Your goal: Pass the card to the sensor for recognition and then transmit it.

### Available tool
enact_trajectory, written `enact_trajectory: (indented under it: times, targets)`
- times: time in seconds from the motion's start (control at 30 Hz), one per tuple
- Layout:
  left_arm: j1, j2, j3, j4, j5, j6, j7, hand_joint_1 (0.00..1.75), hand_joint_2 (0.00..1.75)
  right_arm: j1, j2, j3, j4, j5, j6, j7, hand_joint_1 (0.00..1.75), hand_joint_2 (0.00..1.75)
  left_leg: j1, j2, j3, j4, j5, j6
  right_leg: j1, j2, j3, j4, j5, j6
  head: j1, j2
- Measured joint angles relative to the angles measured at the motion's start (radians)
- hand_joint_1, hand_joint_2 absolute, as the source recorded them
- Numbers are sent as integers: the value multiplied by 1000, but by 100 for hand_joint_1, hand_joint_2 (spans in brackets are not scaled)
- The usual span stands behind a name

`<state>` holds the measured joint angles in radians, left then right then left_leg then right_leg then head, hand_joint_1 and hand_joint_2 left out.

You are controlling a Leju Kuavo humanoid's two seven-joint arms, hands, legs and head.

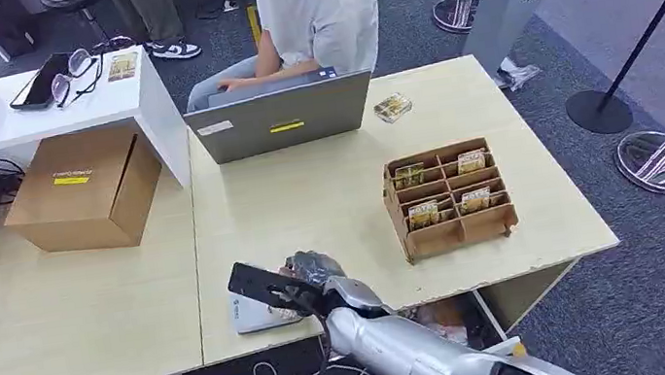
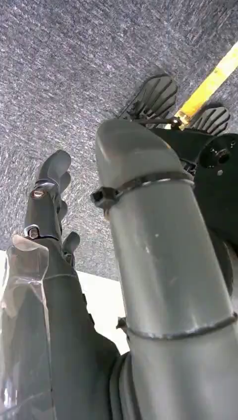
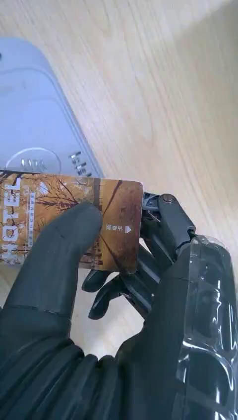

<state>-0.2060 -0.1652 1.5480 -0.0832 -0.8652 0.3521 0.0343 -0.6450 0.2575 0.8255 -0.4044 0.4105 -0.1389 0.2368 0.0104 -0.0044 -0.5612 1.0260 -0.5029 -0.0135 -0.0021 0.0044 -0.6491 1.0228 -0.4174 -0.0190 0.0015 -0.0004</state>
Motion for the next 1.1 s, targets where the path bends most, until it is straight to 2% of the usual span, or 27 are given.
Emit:
enact_trajectory:
  times: [0.2, 0.33, 0.6, 0.77, 0.87, 0.97, 1.1]
  targets:
    - [11, 3, 0, 0, 15, -11, 0, 0, 0, 9, -11, 9, -60, 5, -5, -73, 175, 175, 0, 0, 0, 0, 0, 0, 0, 0, 0, 0, 0, 0, 0, 0]
    - [13, 3, 0, 0, 22, -21, -2, 0, 0, 20, -30, 9, -152, -1, -5, -103, 175, 175, 0, 0, 0, 0, 0, 0, 0, 0, 0, 0, 0, 0, 0, 0]
    - [24, 11, 0, 0, 23, -36, -14, 0, 0, 45, -93, 9, -374, -6, -9, -140, 175, 175, 0, 0, 0, 0, 0, 0, 0, 0, 0, 0, 0, 0, 0, 0]
    - [29, 11, 0, 0, 15, -42, -28, 0, 0, 53, -135, 10, -492, 14, -29, -201, 175, 175, 0, 0, 0, 0, 0, 0, 0, 1, 0, 0, 0, 0, 0, 0]
    - [30, 13, 0, 0, 8, -48, -34, 0, 0, 59, -171, 13, -572, 71, -48, -234, 175, 175, 0, 0, -1, 0, 0, 0, 0, 0, 0, 0, 0, 0, 0, 0]
    - [37, 16, 0, 0, 2, -54, -40, 0, 0, 41, -195, 13, -643, 178, -106, -274, 175, 175, 0, 1, 0, 0, 0, 0, 0, 2, 0, 0, 0, 0, 0, 0]
    - [45, 18, 0, 0, 0, -56, -63, 0, 0, -3, -216, 8, -673, 296, -180, -303, 175, 175, 0, 0, 0, 0, 0, 0, 0, 1, 0, 0, 0, 0, 0, 0]
